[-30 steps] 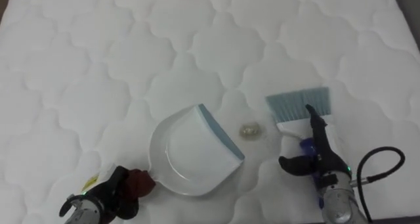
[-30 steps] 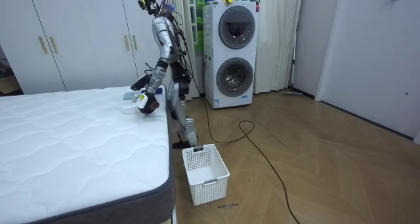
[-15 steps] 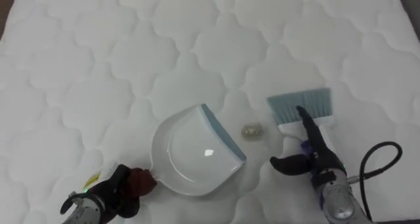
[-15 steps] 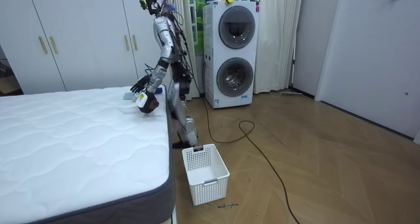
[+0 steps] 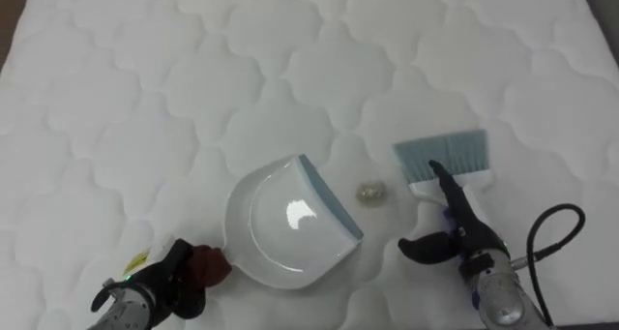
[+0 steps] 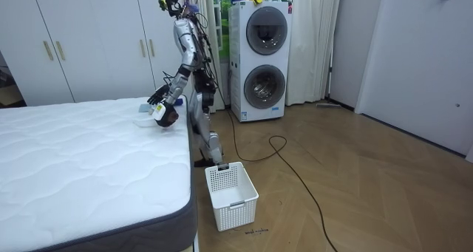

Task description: Clean bed

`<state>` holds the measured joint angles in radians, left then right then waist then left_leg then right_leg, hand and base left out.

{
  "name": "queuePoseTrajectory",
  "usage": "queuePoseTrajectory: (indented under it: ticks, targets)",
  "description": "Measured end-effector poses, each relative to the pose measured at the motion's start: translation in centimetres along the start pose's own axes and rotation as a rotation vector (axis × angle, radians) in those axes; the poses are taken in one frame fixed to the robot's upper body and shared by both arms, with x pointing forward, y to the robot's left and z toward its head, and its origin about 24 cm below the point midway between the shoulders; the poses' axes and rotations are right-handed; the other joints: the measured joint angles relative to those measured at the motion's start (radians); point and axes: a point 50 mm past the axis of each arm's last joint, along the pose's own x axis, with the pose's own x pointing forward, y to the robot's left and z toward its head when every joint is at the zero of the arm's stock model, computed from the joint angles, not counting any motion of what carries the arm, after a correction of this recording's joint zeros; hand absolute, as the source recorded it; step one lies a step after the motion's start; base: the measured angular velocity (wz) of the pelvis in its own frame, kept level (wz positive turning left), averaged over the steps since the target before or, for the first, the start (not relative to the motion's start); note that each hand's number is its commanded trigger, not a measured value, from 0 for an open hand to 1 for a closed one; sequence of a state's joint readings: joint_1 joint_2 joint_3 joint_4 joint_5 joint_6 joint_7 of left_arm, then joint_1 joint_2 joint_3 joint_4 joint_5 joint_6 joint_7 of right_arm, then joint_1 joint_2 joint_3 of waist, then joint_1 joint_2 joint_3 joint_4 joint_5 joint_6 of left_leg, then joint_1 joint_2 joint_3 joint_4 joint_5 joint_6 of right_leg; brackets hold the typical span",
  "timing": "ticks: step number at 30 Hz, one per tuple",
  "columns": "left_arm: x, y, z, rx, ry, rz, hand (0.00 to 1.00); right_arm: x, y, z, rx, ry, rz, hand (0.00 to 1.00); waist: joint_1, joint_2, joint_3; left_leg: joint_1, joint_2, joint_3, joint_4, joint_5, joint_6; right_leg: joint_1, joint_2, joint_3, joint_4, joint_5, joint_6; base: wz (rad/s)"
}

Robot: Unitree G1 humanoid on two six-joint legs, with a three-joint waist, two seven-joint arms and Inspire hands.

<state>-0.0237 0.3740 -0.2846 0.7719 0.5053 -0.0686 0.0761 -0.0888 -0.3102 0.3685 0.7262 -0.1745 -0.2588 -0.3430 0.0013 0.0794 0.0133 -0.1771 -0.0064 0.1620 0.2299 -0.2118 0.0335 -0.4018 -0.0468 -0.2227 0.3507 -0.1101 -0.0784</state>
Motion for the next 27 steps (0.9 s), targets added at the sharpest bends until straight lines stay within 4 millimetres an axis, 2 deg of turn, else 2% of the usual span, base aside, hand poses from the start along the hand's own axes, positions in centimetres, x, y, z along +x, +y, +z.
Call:
queuePoseTrajectory:
  ticks: [10, 17, 27]
  targets:
    - [0.0, -0.2, -0.3, -0.003, 0.028, 0.009, 1.00, -0.4, -0.5, 1.0, -0.092, -0.089, -0.136, 0.00, -0.005, -0.006, -0.0038, 0.014, -0.006, 0.008, -0.008, 0.000, 0.000, 0.001, -0.002, 0.016, 0.015, 0.000, 0.001, -0.02]
    - [-0.2, -0.6, -0.9, -0.004, 0.054, 0.017, 1.00, -0.6, -1.5, 1.0, -0.118, -0.114, -0.291, 0.00, -0.019, -0.009, -0.0059, 0.017, -0.006, 0.018, -0.006, 0.000, 0.000, 0.002, 0.001, 0.023, 0.014, 0.000, 0.000, -0.03]
    - [-0.5, -1.0, -1.3, -0.009, 0.068, 0.010, 1.00, -0.9, -2.1, 1.0, -0.127, -0.125, -0.411, 0.00, -0.024, -0.007, -0.0071, 0.034, 0.001, 0.022, -0.008, 0.000, 0.000, 0.024, 0.008, 0.024, -0.005, 0.003, 0.001, -0.02]
